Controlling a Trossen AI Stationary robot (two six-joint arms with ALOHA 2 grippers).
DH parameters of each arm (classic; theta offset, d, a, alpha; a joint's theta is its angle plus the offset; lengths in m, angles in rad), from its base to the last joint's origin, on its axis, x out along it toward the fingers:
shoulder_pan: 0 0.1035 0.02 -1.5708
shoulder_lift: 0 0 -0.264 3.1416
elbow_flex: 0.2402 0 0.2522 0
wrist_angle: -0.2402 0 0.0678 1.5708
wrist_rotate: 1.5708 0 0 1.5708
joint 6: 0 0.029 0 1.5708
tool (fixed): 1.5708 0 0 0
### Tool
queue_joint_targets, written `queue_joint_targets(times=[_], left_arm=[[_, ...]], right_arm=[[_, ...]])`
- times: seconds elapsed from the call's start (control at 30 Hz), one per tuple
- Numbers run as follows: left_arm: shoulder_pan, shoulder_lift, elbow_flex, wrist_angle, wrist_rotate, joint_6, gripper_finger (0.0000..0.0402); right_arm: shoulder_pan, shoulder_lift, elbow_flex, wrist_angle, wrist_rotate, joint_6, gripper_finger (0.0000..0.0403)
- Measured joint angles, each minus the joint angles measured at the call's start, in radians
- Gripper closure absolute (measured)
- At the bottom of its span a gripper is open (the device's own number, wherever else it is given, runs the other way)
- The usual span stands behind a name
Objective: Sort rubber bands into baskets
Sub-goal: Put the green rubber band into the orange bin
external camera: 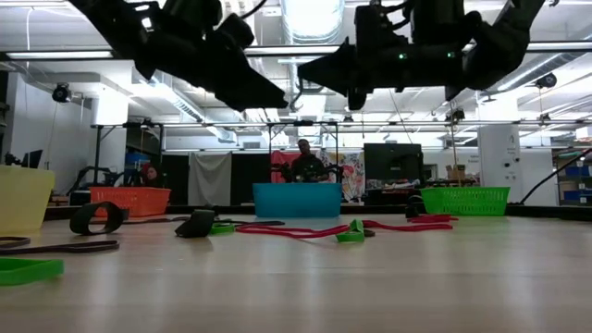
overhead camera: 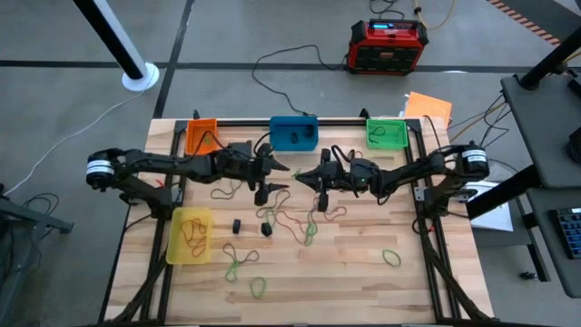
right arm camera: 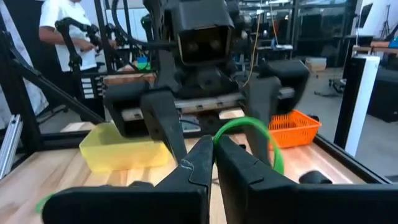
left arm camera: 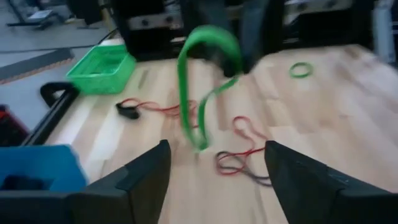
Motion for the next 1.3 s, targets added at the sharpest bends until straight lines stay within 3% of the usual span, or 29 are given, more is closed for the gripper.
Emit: queue_joint_targets(times=[0.2,0.37,0.53,0.73,0.9,1.07,1.3], left_arm=[[-0.002,0.031,0.0,0.063,-0.001,0.004,0.0134],[-0.001,0.031,0.0,0.047,-0.002,0.0,0.0154],[-0.001,0.027,0.0,0.029,-0.012,0.0,0.0229],[0.0,0.024,0.0,0.015,-0.074,0.007,0.0379],[0.0,0.022,0.0,0.015,-0.084,0.008,0.0396],[0.003,0.014,0.01,-0.044,-0.106,0.001,0.04],[0.019,0.003,0.136,-0.373,-0.324,-0.003,0.0401]], right_arm=[[0.0,0.071,0.076,0.011,0.001,-0.018,0.0391],[0.0,0.113,0.128,0.007,0.005,-0.043,0.0391],[0.0,0.112,0.133,-0.009,0.063,-0.066,0.0391],[0.0,0.107,0.133,-0.022,0.066,-0.064,0.0391],[-0.007,0.107,0.133,-0.022,0.066,0.022,0.0387],[-0.027,0.106,0.133,-0.046,0.045,0.118,0.034],[-0.072,0.087,0.153,-0.116,0.035,0.186,0.0247]])
